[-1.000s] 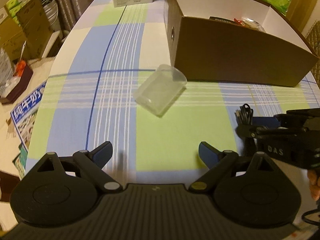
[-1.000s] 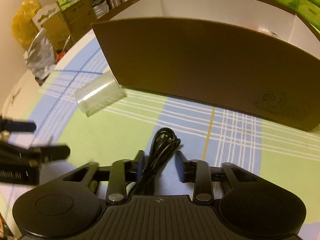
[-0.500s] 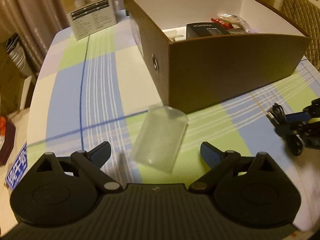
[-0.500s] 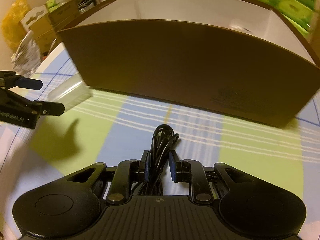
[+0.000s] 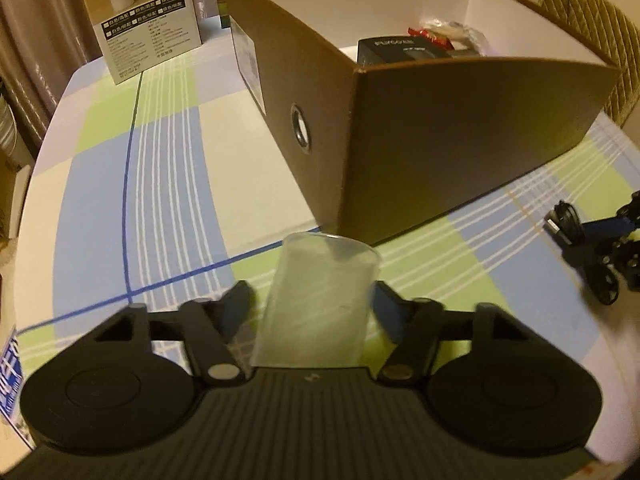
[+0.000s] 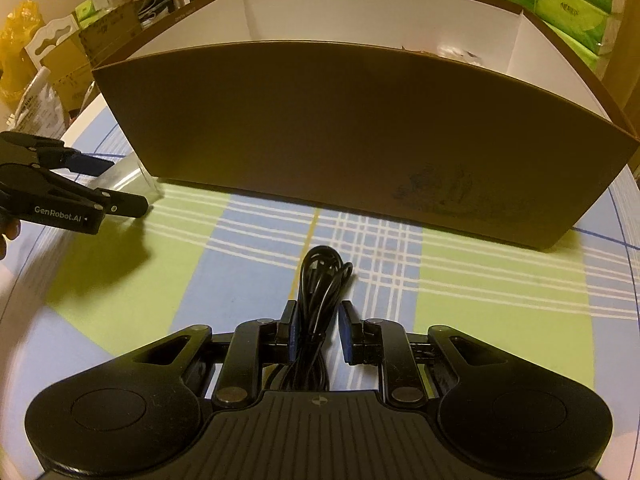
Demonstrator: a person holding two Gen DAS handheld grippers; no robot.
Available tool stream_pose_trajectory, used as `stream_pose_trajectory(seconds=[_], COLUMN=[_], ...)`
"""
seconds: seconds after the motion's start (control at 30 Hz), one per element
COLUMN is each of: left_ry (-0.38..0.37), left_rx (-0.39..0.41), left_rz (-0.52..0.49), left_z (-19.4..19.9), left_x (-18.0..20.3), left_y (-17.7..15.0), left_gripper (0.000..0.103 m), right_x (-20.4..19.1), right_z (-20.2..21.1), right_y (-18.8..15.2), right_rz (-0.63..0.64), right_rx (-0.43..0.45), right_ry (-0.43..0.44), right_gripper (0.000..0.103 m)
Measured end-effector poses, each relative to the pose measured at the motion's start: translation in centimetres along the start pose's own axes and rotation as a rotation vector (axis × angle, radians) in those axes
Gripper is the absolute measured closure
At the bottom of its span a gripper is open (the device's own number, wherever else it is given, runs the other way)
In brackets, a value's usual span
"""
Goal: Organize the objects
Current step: 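Grasp the black USB cable with the right tool, then grasp the clear plastic cup with the left tool while the right tool holds the cable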
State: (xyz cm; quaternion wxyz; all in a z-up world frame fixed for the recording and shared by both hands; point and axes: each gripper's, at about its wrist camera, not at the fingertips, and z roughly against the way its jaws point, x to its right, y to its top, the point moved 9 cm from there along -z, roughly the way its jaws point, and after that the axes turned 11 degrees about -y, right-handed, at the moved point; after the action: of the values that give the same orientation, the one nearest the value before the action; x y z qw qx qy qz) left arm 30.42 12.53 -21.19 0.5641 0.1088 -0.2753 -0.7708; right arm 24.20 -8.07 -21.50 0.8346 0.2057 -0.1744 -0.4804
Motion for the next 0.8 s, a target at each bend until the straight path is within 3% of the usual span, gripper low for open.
stream_pose_trajectory(seconds=[0.4, 0.8], left_ry=[0.083, 0.064], left_rx=[-0.015, -0.044], left_rz=[0.153, 0.144], left_z=[2.1, 2.6], left_x=[3.3, 10.1], left_y=[-2.7, -4.4], left_gripper=[0.053, 0.053], right_x=[-0.3, -0.7], right_z=[-0.3, 1.3], right_y=[0.0, -2.4], right_rz=[0.057, 0.099], right_rx=[0.027, 0.023], right_ry=[-0.007, 0.041], right_gripper=[0.086, 0.086])
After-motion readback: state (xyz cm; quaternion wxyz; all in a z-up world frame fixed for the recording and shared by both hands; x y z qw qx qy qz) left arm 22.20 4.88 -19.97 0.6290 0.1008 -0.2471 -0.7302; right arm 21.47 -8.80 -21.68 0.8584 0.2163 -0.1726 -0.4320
